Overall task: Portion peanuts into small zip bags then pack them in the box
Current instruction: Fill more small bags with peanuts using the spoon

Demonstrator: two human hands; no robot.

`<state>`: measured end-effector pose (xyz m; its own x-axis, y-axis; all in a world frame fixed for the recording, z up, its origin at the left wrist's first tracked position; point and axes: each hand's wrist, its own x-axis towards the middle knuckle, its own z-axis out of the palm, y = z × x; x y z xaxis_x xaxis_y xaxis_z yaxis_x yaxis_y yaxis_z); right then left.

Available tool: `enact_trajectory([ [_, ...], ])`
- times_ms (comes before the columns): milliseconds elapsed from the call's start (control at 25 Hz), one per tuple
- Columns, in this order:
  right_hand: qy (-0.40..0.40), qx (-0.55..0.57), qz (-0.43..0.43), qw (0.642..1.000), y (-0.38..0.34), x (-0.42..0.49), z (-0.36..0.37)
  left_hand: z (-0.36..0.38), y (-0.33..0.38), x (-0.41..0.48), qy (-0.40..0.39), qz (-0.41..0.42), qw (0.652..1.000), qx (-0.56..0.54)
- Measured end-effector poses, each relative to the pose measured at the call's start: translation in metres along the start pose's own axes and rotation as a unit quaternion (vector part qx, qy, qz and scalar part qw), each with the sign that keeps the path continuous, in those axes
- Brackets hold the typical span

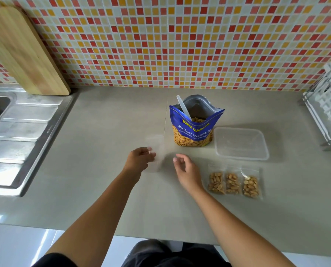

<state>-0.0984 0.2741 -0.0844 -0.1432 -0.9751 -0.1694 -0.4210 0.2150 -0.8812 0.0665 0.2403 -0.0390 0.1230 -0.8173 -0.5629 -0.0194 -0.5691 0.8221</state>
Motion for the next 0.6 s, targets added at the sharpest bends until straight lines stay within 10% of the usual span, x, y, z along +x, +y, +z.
enact_trajectory([
  [200, -0.043, 0.194, 0.051, 0.979, -0.028, 0.003, -0.014, 0.011, 0.005, -0.018, -0.053, -0.009, 0.998, -0.017],
  [600, -0.022, 0.179, -0.007, 0.984, -0.056, 0.002, -0.072, 0.042, 0.033, -0.043, -0.094, 0.054, 0.989, -0.106],
])
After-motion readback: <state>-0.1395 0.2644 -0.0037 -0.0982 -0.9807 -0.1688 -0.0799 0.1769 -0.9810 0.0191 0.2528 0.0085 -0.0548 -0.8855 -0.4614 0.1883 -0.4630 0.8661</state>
